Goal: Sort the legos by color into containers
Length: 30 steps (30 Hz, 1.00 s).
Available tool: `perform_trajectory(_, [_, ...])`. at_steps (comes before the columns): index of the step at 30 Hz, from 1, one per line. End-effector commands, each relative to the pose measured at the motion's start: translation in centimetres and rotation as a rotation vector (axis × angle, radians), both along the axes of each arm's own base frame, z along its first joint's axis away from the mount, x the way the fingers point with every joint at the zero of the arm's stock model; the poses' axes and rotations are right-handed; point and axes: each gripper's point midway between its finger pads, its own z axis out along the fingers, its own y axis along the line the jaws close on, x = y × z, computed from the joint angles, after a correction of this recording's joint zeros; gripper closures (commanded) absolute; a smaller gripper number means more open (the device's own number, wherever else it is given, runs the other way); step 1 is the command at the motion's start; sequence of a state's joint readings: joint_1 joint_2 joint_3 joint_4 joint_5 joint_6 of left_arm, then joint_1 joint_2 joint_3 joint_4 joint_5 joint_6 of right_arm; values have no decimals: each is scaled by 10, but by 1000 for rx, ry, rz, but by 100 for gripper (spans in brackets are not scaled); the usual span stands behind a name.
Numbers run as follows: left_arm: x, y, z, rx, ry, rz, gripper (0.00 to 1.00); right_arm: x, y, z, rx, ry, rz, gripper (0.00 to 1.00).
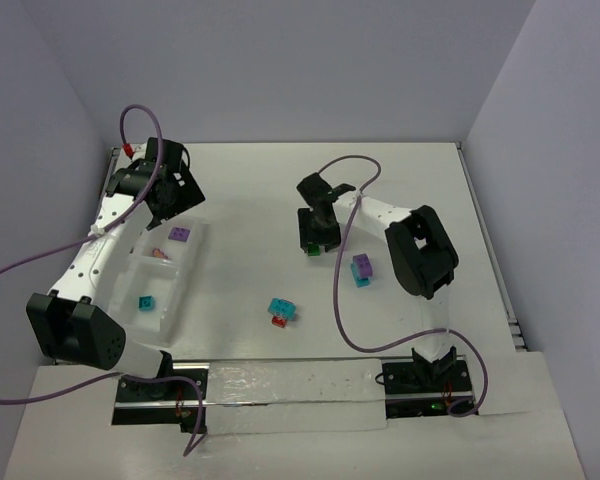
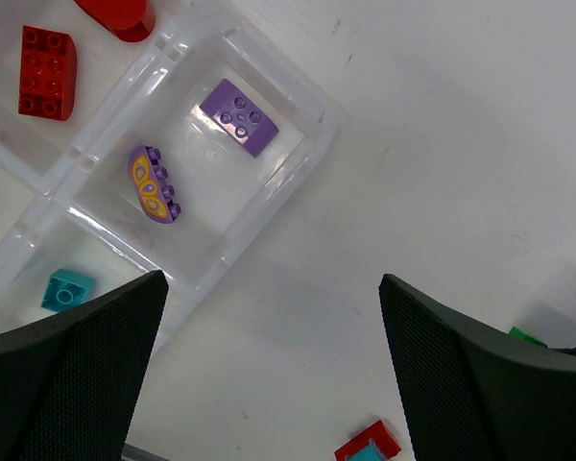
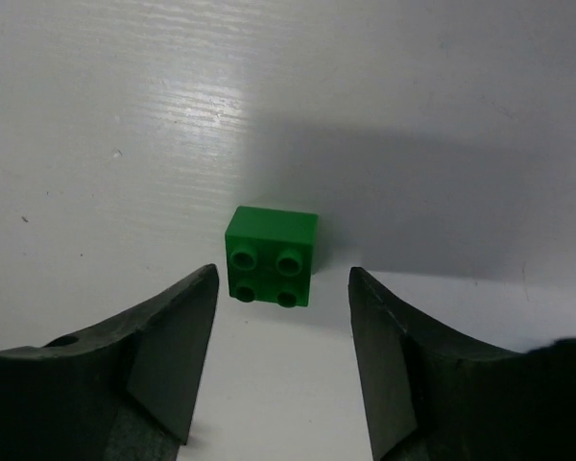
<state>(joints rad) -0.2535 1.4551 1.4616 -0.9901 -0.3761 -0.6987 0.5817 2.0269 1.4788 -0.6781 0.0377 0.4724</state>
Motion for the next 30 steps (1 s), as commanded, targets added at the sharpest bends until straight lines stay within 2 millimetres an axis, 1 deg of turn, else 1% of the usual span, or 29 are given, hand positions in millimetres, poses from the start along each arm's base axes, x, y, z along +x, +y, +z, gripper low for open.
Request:
perform_trajectory(1, [12,-11,26,-28,-77,-73,1,16,15,2,26,-54,-10,52])
perform_trajectory(4, [15,-21,30,-65,-111,-129,1,19,17,6,24,-69,-8,71])
perform_trajectory(6, [14,-29,32,-92,-126,-179,1,20,21,14,42,-79,-2,77])
perform_trajectory(7, [14,-33,32,-101,-128,-201,1,22,24,22,60,-91,4,80])
perform_trajectory(8, [15,-37,33,-112,-132,-230,1,24,31,35,99,-101,21,84])
perform_trajectory(10, [14,-49,35,-144,-137,-301,1,24,44,62,187,-115,60,85])
perform_trajectory(11, [10,-63,36,-197,-134,-360,1,20,58,85,283,-112,101,85])
perform_trajectory(12, [9,-76,41,-233,-155,-415,1,20,64,101,351,-104,108,85])
perform_trajectory(13, [9,-85,43,-261,-167,-452,1,16,71,115,414,-90,134,85])
perform_trajectory(14, [5,-96,47,-286,-183,-498,1,14,76,128,489,-66,139,85])
perform_trajectory(15, [0,-110,47,-314,-199,-553,2,14,80,148,583,-41,138,85])
perform_trajectory(16, [-3,-119,46,-330,-217,-595,3,13,83,164,661,-15,136,85])
perform_trajectory(17, [-5,-123,47,-330,-243,-617,4,12,84,171,710,10,126,85])
perform_trajectory(19, [-11,-134,62,-360,-342,-707,4,5,85,195,842,91,98,85])
perform_trajectory(20, [-17,-139,57,-375,-352,-749,5,4,84,204,895,121,79,84])
perform_trajectory(21, [-23,-144,61,-391,-386,-801,5,0,84,213,944,156,77,84])
perform_trajectory(23, [-36,-148,72,-388,-518,-877,5,-1,84,228,1024,180,70,83])
perform_trajectory(25, [-47,-147,84,-362,-636,-936,5,-8,87,243,1097,225,82,83])
perform_trajectory(27, [-51,-147,87,-335,-674,-969,4,-13,89,252,1138,261,81,83])
perform_trajectory(30, [-48,-153,77,-325,-634,-1020,5,-22,93,266,1204,306,106,83])
